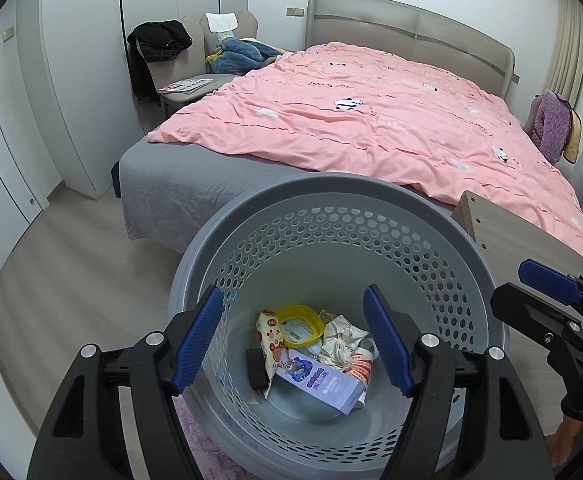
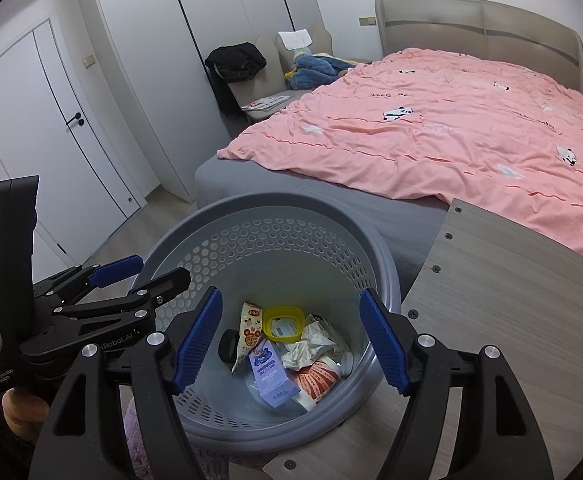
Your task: Collect trash
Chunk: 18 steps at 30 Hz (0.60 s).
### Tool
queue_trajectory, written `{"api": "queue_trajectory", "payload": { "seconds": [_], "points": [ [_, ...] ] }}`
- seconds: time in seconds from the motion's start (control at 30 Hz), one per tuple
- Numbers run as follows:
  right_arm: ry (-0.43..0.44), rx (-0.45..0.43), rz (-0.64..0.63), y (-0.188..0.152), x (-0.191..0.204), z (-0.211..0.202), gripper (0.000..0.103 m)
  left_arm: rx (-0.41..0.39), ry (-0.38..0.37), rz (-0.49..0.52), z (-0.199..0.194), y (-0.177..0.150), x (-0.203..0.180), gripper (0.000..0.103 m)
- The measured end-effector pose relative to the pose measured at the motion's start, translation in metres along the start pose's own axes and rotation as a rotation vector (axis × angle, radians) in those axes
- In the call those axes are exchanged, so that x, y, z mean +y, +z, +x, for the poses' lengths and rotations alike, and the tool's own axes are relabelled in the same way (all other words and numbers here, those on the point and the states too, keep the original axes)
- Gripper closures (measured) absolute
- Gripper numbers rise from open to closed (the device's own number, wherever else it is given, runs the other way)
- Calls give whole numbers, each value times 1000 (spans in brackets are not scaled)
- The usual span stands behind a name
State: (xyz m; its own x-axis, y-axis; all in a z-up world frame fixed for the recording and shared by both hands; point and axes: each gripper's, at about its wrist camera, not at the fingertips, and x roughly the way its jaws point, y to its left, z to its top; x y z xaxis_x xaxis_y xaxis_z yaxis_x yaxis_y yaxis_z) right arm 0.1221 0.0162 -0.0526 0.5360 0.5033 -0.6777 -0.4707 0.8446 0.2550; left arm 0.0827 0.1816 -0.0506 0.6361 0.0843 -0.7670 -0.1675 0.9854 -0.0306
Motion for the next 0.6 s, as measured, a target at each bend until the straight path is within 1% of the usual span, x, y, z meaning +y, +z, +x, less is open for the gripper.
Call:
{"api": "queue_trajectory", "payload": {
  "seconds": [0.3, 0.6],
  "points": [
    [-9, -8, 7, -3, -3, -4, 29, 2, 6, 4, -2, -1, -2, 29],
    [-17, -13, 17, -4, -5, -6, 27, 3, 14, 6, -4, -2, -4, 24]
  ]
}}
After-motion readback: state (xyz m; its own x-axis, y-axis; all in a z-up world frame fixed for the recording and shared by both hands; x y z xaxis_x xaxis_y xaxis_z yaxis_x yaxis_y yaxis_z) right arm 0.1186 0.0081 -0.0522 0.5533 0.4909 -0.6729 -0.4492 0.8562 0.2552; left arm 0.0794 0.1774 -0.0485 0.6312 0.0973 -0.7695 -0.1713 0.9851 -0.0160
